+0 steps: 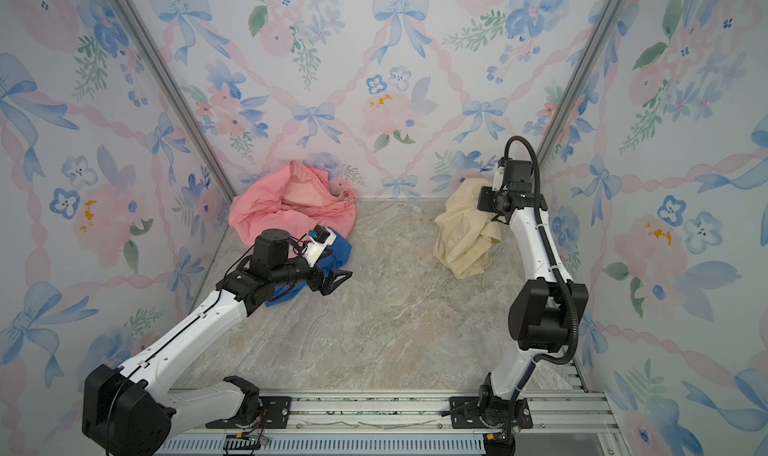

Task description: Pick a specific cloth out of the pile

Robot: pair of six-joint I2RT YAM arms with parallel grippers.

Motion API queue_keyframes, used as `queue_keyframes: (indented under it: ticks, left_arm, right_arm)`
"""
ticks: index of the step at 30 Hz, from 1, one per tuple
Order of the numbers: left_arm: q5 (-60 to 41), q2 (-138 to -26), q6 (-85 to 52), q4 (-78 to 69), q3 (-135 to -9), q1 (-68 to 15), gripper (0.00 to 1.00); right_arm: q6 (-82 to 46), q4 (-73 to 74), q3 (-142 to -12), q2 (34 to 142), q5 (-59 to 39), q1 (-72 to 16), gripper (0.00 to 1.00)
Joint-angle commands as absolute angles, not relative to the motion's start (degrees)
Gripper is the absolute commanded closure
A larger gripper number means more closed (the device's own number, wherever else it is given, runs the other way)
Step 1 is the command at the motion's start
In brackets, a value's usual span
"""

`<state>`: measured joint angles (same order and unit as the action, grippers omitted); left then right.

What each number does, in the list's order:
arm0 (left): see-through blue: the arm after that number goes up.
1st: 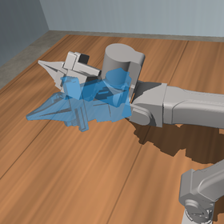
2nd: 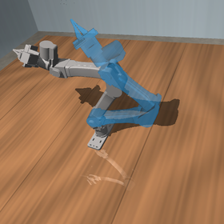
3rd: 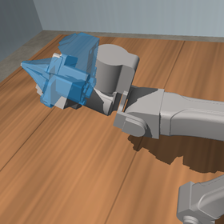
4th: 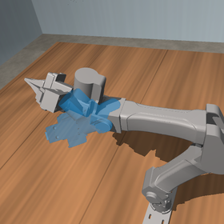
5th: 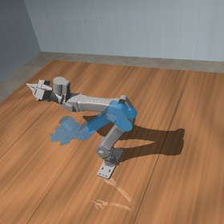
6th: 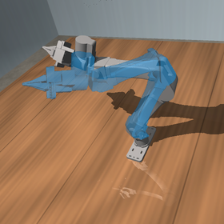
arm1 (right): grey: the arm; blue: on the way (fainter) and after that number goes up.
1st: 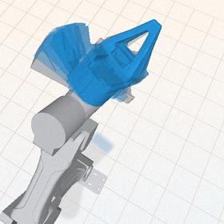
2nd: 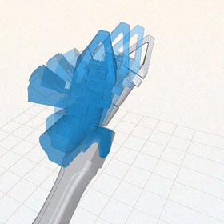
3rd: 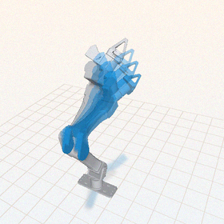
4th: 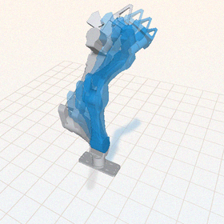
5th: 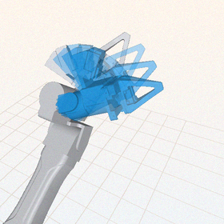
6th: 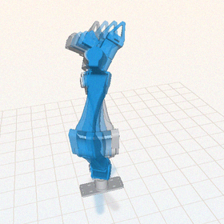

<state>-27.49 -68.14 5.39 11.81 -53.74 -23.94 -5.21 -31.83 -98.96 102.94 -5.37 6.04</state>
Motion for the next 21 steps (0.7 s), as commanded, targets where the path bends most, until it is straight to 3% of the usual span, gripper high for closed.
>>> queue_keyframes:
  ticks: [1, 7, 13, 21]
  left_arm:
    - [-28.2, -69.3, 5.1, 11.4, -53.6, -23.5, 0.02]
    - [-28.5, -69.4, 5.3, 11.5, -53.5, -23.5, 0.02]
    - [-29.6, -69.5, 5.4, 11.4, -53.5, -23.5, 0.02]
    - [-30.9, -69.8, 5.2, 11.5, -53.7, -23.5, 0.02]
  right_arm:
    - [-7.5, -25.2, -92.5, 99.4, -8.5, 7.4, 1.00]
    - [-9.7, -22.0, -85.0, 101.6, -6.3, 8.9, 1.00]
    - [-9.2, -22.8, -81.7, 105.8, 2.1, 6.9, 1.00]
    - [-10.6, -26.8, -82.7, 111.2, -1.3, 6.2, 1.00]
